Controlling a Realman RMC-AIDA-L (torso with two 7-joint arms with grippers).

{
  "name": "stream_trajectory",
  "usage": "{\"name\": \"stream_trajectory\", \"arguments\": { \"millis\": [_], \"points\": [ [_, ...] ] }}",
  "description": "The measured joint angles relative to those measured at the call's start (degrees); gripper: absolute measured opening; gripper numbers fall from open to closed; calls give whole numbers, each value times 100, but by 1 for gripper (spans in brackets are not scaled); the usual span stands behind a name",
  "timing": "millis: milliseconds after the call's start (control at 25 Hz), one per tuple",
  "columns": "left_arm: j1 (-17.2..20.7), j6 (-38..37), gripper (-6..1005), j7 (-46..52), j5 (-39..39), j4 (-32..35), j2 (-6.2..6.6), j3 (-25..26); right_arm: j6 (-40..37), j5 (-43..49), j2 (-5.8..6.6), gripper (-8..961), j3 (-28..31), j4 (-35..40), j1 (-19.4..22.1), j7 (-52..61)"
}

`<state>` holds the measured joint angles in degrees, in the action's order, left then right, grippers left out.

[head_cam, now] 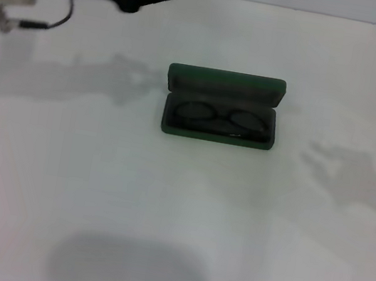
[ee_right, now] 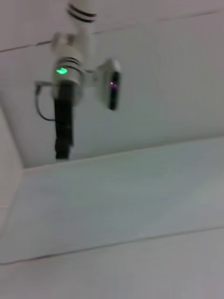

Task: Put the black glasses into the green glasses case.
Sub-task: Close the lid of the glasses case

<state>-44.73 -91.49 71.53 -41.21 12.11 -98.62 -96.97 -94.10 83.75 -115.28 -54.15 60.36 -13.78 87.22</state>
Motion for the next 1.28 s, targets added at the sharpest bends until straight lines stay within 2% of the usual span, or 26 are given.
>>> {"name": "stream_trajectory", "arguments": {
  "millis": [40,80,160,280,400,600,1280],
  "points": [
    [0,0,92,0,0,0,0,0,-68,133,2,174,155,-163,18,-37],
    [-436,687,102,440,-801,60,4,-25,-106,189,3,182,229,-271,25,-79],
    [-738,1182,121,708,-1512,89,-76,-19,-153,245,4,200,313,-570,36,-229],
    [-1116,1983,151,909,-2392,103,-333,5,-150,286,5,225,333,-869,39,-363],
    [-1345,2805,177,1052,-2846,148,-592,14,-131,341,5,234,343,-1059,1,-423],
    [-1443,3389,191,1132,-3092,172,-816,16,-65,382,-1,235,333,-1234,-45,-443],
    [-1303,3660,189,1191,-3338,177,-1088,15,251,779,-20,234,297,-1693,-477,-526]
  ]
}}
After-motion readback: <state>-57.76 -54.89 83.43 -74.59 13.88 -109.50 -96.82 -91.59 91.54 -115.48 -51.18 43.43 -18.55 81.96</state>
